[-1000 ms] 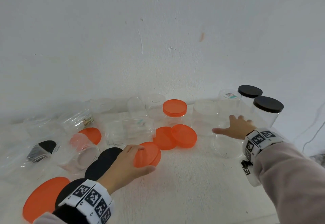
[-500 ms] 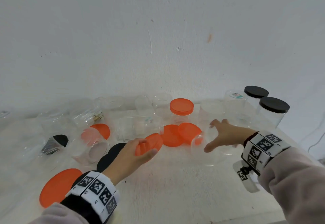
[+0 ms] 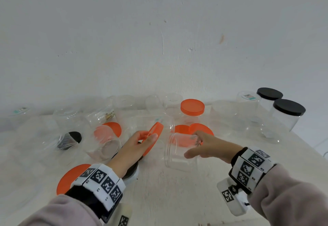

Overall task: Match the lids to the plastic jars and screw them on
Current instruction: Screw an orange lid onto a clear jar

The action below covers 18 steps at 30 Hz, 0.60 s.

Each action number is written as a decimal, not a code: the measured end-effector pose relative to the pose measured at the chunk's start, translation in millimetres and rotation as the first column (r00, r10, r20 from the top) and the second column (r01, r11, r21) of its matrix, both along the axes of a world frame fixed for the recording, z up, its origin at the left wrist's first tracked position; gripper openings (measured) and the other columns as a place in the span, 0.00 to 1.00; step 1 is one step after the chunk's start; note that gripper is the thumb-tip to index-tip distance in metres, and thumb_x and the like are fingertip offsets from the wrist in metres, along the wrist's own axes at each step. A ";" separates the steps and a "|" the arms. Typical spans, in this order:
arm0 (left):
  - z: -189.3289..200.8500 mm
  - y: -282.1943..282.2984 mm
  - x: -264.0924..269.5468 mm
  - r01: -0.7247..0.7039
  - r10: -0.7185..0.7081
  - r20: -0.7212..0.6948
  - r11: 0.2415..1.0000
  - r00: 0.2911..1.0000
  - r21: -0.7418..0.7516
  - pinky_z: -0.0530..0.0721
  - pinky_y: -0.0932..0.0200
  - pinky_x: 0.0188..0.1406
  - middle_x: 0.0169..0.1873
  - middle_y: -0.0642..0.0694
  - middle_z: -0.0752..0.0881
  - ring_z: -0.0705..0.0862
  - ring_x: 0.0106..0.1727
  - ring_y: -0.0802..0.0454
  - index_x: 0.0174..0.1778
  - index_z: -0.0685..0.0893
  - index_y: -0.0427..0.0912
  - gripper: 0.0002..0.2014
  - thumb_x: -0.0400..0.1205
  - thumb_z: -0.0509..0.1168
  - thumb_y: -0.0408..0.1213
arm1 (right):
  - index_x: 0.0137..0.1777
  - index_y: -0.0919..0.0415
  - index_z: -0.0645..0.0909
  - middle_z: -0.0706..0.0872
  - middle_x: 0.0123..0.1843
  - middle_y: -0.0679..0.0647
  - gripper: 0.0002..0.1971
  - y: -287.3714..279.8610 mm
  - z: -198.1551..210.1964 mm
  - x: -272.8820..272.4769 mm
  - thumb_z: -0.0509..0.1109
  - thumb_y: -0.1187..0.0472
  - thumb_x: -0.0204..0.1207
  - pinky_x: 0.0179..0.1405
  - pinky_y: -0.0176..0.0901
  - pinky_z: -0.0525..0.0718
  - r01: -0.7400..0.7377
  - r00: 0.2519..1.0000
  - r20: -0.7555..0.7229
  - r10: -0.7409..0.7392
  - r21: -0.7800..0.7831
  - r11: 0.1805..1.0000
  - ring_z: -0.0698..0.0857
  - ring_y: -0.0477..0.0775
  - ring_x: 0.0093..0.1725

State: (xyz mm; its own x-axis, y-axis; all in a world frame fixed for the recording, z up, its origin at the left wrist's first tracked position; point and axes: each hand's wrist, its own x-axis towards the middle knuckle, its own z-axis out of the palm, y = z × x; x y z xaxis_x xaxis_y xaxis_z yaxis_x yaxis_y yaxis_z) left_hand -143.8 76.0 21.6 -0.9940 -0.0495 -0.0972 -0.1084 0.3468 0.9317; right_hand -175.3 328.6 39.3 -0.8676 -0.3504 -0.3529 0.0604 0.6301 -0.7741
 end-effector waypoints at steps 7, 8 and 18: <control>4.1 -3.9 2.8 0.004 -0.005 0.057 1.000 0.998 0.016 0.71 0.70 0.44 0.64 0.57 0.76 0.77 0.58 0.62 0.71 0.72 0.54 0.37 0.68 0.66 0.67 | 0.55 0.51 0.71 0.76 0.49 0.50 0.37 -14.2 -10.0 -4.5 0.83 0.42 0.47 0.44 0.39 0.76 0.069 0.997 -0.039 -0.069 -0.009 0.998 0.76 0.47 0.46; 4.7 -3.9 3.0 0.004 -0.006 0.062 1.000 0.998 0.021 0.71 0.70 0.43 0.65 0.57 0.75 0.76 0.58 0.62 0.72 0.71 0.54 0.36 0.69 0.66 0.65 | 0.56 0.52 0.71 0.77 0.50 0.51 0.39 -15.8 -11.1 -5.0 0.83 0.41 0.46 0.44 0.39 0.76 0.075 0.997 -0.030 -0.076 -0.025 0.997 0.76 0.48 0.47; 8.1 -3.6 3.1 0.007 -0.011 0.063 0.998 0.998 0.069 0.70 0.68 0.46 0.65 0.57 0.74 0.76 0.58 0.62 0.73 0.70 0.55 0.42 0.63 0.66 0.69 | 0.43 0.56 0.71 0.70 0.40 0.48 0.37 -22.8 -17.3 -5.2 0.77 0.31 0.41 0.36 0.40 0.67 0.096 0.986 -0.144 -0.081 0.104 0.990 0.69 0.47 0.38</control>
State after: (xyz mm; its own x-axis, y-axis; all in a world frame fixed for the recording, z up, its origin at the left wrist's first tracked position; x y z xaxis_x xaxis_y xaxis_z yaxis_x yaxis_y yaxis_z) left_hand -140.7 72.4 29.7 -0.9861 -0.0315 -0.1629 -0.1651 0.2834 0.9447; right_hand -180.5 305.8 22.0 -0.9367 -0.2354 -0.2591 0.0168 0.7091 -0.7049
